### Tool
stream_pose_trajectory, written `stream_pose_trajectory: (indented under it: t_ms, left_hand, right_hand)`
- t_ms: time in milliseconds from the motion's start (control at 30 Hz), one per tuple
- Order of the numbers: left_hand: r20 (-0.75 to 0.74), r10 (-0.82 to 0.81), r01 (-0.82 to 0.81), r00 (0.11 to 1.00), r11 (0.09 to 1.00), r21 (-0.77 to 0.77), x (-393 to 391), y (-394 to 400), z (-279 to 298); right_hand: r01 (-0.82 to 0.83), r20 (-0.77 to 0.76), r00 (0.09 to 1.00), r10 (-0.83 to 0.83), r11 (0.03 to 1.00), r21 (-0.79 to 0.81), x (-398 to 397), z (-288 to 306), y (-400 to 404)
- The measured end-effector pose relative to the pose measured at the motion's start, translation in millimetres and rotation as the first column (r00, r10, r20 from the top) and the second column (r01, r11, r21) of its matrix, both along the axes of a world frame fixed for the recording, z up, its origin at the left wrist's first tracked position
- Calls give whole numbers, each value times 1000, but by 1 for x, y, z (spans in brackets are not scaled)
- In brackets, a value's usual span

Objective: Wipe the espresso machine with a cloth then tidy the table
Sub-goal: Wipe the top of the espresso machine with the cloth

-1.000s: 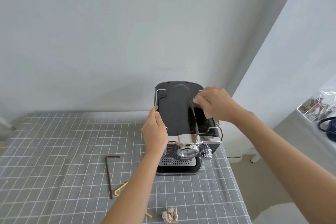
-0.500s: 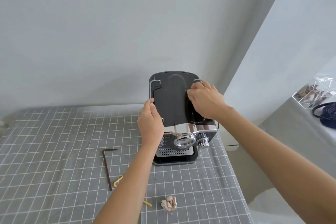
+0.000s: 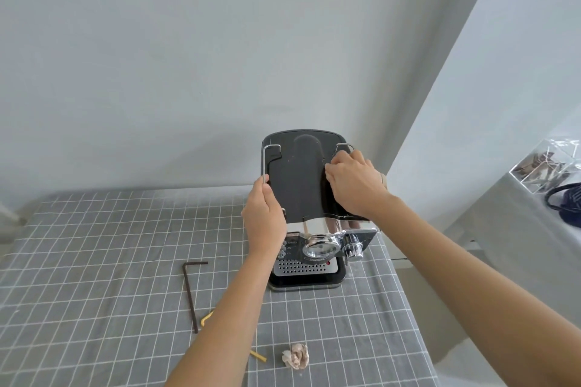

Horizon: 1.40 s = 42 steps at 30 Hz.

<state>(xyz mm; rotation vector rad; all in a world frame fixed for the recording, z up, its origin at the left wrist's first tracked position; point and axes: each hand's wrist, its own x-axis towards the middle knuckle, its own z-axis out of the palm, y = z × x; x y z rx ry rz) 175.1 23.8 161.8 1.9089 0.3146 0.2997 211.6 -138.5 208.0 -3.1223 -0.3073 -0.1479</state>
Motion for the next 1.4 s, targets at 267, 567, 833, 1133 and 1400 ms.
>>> stream_pose_trajectory:
  t_ms: [267,567,833,1133,1400]
  left_hand:
    - [13,-40,41,999,999,-33,0,1,0]
    - [27,-31,32,999,999,-35,2,2,-10]
    - [29,-58,59,998,997,-46,0,3,0]
    - [27,-46,48,999,995,-86,2,1,-7]
    - [5,-27,28,1000,999,-43,0,2,-3]
  right_hand:
    - [-181,-25,979,201,923,339,8,44,-2]
    - [-207,-41,976,214,969,131,43,1,51]
    - [-225,-221,893,391,815,534,-48,29,20]
    - [-24,-23,998,50,779,627,48,32,32]
    - [-104,-19,994,109,981,163,41,-4,54]
